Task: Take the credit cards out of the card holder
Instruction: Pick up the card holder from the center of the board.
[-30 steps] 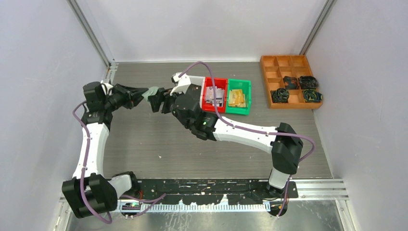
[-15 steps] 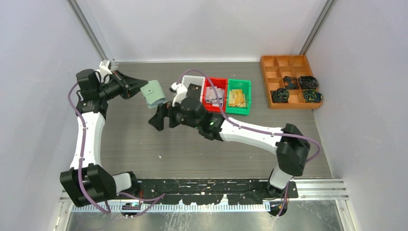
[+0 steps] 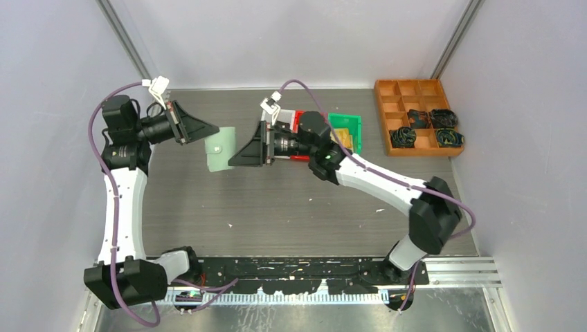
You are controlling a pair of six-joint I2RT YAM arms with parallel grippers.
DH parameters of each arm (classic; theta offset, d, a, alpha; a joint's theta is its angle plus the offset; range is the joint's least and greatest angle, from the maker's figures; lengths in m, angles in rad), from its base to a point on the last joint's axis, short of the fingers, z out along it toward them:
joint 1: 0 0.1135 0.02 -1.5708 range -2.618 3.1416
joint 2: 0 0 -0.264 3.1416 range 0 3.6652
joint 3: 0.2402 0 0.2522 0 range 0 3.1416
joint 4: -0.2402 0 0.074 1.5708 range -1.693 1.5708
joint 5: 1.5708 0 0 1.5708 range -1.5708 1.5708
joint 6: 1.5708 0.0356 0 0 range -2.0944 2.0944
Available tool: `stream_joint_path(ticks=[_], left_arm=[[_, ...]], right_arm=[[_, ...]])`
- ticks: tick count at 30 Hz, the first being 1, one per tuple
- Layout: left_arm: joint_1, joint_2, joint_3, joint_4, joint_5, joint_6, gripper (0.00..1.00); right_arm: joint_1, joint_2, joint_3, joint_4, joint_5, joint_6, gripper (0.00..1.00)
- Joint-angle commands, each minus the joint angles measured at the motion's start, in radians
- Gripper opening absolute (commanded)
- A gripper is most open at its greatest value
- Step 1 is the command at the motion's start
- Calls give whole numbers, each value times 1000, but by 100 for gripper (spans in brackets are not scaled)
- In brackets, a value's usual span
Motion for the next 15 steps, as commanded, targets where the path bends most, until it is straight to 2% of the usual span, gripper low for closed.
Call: stream_joint_path(ticks=[1,4,6,10,15], left_arm=[[-21,-60,6,1,93,45,0],[-22,-71,4,43,108,-30,0],[-23,-73,-4,95,114,-94,0],[-23,-79,-17,214,113,-228,0],[-23,-84,-14,239,84,-263,0]], right_arm=[[3,115,64,381,-173,292,100],[3,183,71,605,-183,456,99],[9,211,77,675,-180,502,96],[29,214,70,659,-170,472,84],[41,194,53,652,-158,446,68]])
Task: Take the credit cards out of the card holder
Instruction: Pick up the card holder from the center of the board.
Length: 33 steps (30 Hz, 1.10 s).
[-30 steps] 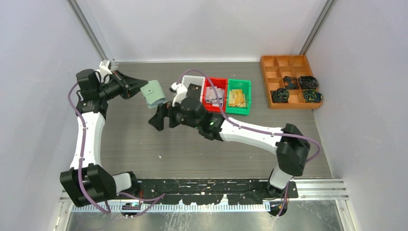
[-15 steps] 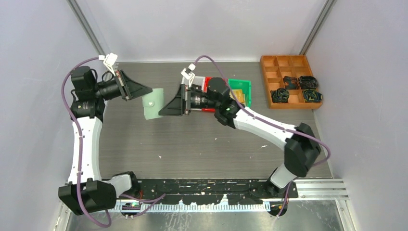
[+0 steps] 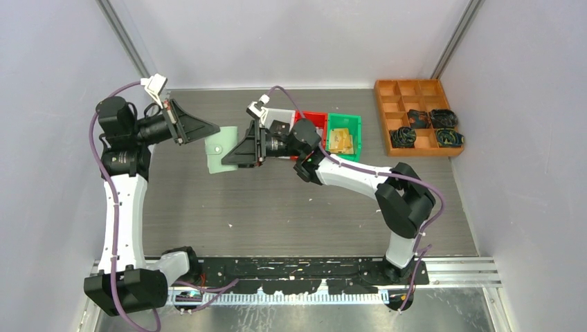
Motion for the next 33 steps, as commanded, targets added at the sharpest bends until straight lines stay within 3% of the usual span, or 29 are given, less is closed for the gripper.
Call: stream_joint_path(ticks=[1,4,5,7,9,10,11,17,25,33], left_arm=[[-3,-27,8,107,-4,-77,0],[-3,-28,3,100,-37,-76,0],[-3,-27,5,88,-52,-64,6],[-2,-23,14,40,-65,-38,40],[-2,-25,15,3,-65,-19,79],[-3,-27,17,-22,-65,-4,92],[-3,-30,17,-44,-64,8,98],[-2,-79,-41,21,-31,-68,98],[-2,-95,-87,115,-23,-164,67],[-2,-73,-90,146,-20,-180,44]], right_arm=[[17,-58,26,97,-9,5,65],[22,-65,19,96,0,-3,52],[22,-68,18,93,2,-6,44],[19,-76,18,62,11,-28,23],[13,-97,16,-17,27,-75,12],[8,-111,14,-56,37,-103,10],[1,-125,13,-81,39,-123,8],[-23,-147,22,-113,20,-157,2],[-7,-68,80,-73,-46,-105,2],[24,-69,128,-247,-97,-230,2]])
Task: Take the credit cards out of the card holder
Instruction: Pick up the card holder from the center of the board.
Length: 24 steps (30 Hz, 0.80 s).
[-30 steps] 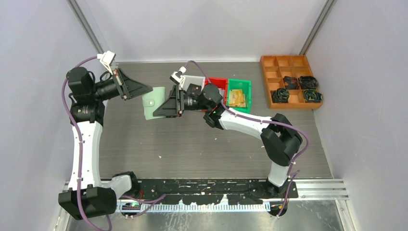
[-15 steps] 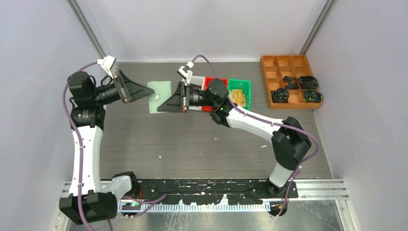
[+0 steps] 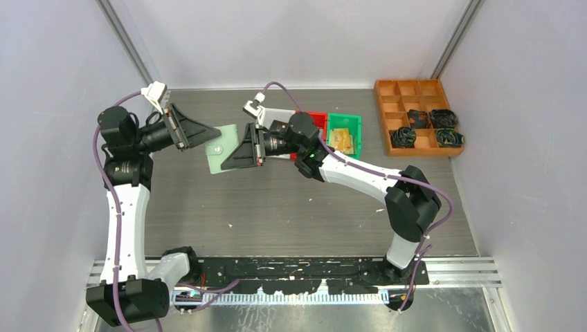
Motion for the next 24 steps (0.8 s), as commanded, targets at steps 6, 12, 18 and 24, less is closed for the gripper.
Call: stream_joint_path(ticks=[6,12,18,24], left_arm=[[-3,-16,-21,45,51,41,32],[-4,-30,15,-185,67,253,30],[-3,-37,26,-212,9,292,10],[-3,-62,30,-284,-224,356,0]], right_arm=[[15,-25,121,-156,-36,-162,3],[-16,-51,137,-236,-11,-213,5],[-25,-80,149,-389,24,-314,49],[-56,-217,146,-652,282,-515,73]])
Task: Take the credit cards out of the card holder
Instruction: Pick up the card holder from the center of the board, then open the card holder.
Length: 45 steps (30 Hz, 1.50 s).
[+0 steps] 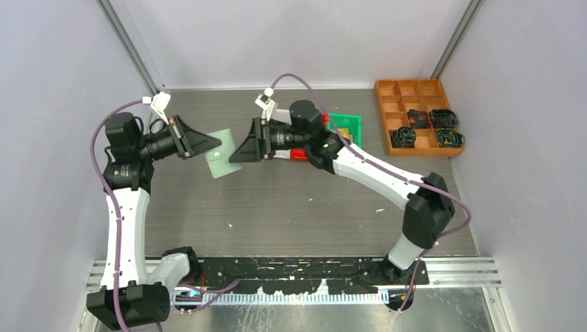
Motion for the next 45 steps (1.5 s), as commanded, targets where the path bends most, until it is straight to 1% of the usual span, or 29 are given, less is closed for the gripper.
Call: stream_joint_path(ticks=[1,3,4,6,11,16,20,29,39,42,45], left_arm=[[-1,-53,29,-29,-194,58,0],[-3,-66,15,-23,-275,57,0],[-3,-71,9,-18,-313,56,0],[-2,-70,3,-13,-346,50,0],[-3,-35,1,-5,-329,21,0],[-3,-35,-5,14,-317,-12,0],[-3,-43,-25,50,-299,-38,0],[-3,-65,-65,107,-259,-84,0],[-3,-69,-68,116,-254,-99,0],[-3,-72,-73,121,-255,-112,0],[-4,-77,-74,123,-257,-118,0]], right_arm=[[-24,-184,52,-165,248,-167,73],[-24,-228,37,-194,374,-172,72],[-23,-245,28,-196,403,-166,71],[-15,-266,7,-160,408,-127,69],[44,-201,47,-135,358,-41,68],[58,-123,47,-48,338,86,68],[62,-78,33,34,339,153,65],[68,9,43,158,343,230,59],[89,49,64,137,329,231,57],[95,62,77,165,328,247,55],[97,96,94,230,318,308,52]])
